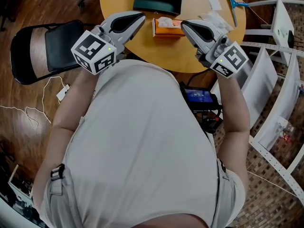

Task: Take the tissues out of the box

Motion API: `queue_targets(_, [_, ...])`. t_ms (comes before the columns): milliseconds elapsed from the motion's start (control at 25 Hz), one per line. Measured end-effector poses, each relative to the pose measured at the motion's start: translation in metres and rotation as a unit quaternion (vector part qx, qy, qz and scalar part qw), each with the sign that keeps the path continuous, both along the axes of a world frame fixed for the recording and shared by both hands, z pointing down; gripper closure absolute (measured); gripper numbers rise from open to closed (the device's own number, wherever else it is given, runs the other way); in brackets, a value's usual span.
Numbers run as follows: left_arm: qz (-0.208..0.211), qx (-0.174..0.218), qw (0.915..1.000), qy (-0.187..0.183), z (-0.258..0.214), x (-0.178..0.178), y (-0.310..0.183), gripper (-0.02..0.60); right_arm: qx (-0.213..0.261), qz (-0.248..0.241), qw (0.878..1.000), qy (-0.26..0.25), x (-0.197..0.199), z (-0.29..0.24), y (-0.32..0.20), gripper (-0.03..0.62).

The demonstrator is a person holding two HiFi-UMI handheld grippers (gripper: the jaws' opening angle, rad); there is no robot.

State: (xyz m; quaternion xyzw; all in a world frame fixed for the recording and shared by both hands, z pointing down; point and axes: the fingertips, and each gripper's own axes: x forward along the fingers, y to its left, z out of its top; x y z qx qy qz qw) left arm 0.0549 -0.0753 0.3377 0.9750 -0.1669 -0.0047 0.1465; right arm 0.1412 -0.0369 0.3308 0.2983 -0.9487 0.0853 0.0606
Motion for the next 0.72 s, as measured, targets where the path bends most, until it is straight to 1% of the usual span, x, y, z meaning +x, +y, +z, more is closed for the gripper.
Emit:
queue_targets(160, [0.012, -0.007, 0.9999, -0.004, 0.005, 0.004, -0.002, 0.582, 0.004, 0.011, 1.000, 0.002, 0.002, -0.002, -0.001, 0.599])
queue_targets(400, [0.027, -0.004, 0.9996, -0.008, 0.007, 0.017, -0.002, 0.581, 0.004, 0.011, 1.000, 0.005, 0.003, 0.001, -0.003, 0.599])
queue_targets(720, [0.030, -0.010, 0.9994, -0.011, 0.011, 0.019, 0.002, 0.581, 0.003, 0.012, 1.000, 0.008, 0.004, 0.002, -0.003, 0.599])
